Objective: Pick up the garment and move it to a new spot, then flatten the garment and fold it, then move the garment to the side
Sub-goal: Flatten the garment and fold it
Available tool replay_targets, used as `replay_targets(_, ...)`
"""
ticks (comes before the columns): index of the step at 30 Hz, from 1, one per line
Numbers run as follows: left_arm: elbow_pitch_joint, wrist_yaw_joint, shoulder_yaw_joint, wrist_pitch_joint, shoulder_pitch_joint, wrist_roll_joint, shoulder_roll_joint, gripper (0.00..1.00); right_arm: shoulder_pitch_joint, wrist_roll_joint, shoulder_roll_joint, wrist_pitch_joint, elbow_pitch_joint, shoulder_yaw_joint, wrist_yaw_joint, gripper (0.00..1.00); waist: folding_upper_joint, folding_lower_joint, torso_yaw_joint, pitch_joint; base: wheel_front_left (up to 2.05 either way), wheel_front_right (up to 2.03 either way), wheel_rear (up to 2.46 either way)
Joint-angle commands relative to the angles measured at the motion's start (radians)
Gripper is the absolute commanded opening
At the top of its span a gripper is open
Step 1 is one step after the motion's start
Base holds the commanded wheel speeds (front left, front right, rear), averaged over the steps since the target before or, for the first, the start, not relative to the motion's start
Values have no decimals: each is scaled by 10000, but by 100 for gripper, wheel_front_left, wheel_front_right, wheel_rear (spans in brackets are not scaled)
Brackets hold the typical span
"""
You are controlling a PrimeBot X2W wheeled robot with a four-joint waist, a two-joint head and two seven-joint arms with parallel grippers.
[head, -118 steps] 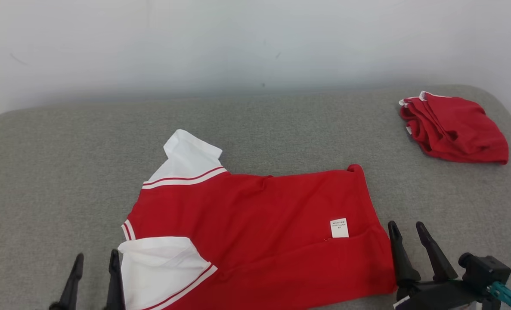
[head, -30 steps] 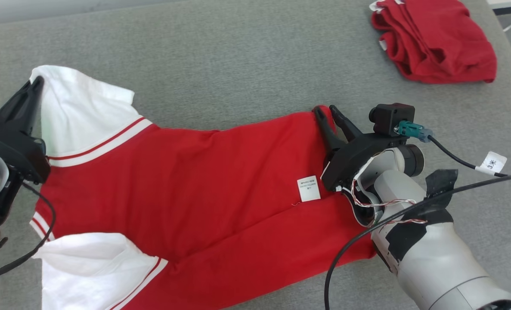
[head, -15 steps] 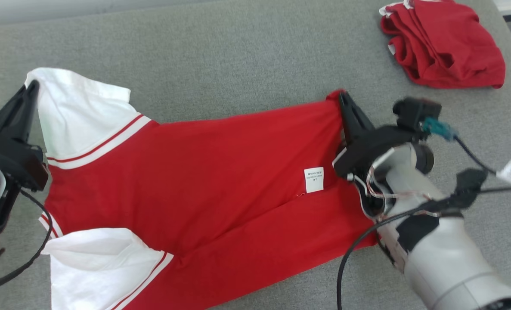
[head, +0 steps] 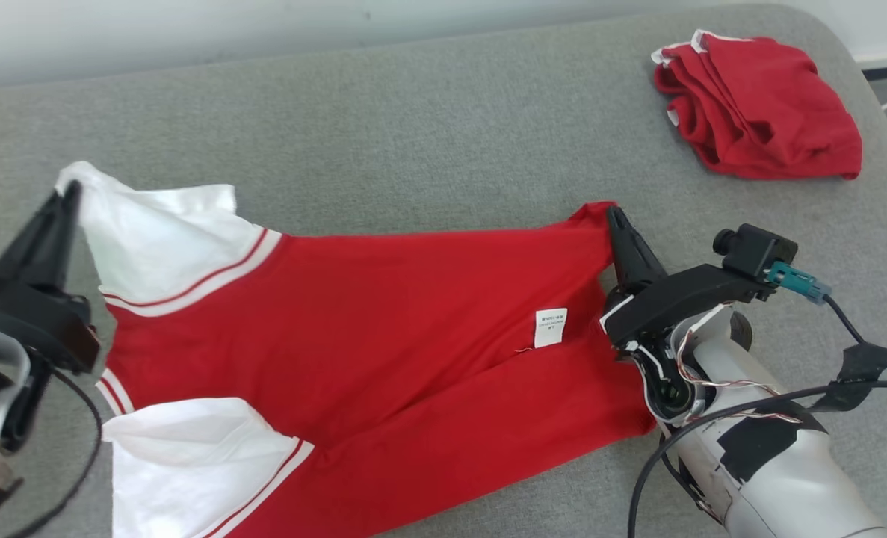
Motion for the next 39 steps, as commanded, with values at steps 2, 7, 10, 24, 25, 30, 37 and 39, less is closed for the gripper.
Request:
replay_targets(2, -326, 95, -60, -132, 365, 30, -16, 0, 211, 242, -225, 28, -147, 251, -8, 0, 0, 1, 131, -206, 0, 0, 0)
replay_targets(7, -1185, 400, -95, -405, 1127, 69, 55, 0, 620, 433, -552, -98, -407, 521, -8, 0, 0, 1, 333, -617, 0, 0, 0)
replay_targets(10, -1826, 661, -50, -548, 1824, 6, 129, 0, 988, 470, -778, -151, -746, 586, -8, 0, 0, 1, 447, -820, 0, 0, 0)
replay_targets(24, -4898, 2511, 264, -1034, 5692, 581, -614, 0, 3259, 178, -1105, -193, -2479, -584, -8, 0, 0, 1, 937, -1171, 0, 0, 0)
replay_targets(25, -5000, 2554, 316, -1039, 5881, 626, -774, 0, 3415, 143, -1119, -193, -2549, -686, -8, 0, 0, 1, 978, -1177, 0, 0, 0)
replay_targets(30, -5102, 2648, 720, -1048, 6682, 1044, -1375, 0, 3939, 84, -1033, -194, -2815, -1068, -8, 0, 0, 1, 1092, -1224, 0, 0, 0)
replay_targets(37, -5009, 2383, 1361, -1048, 7418, 1406, -2225, 0, 4380, -122, -1176, -195, -2845, -1119, -8, 0, 0, 1, 1189, -1302, 0, 0, 0)
replay_targets(39, -4807, 2280, 1477, -1043, 7548, 1598, -2343, 0, 4415, -264, -1183, -195, -2796, -1165, -8, 0, 0, 1, 1215, -1331, 0, 0, 0)
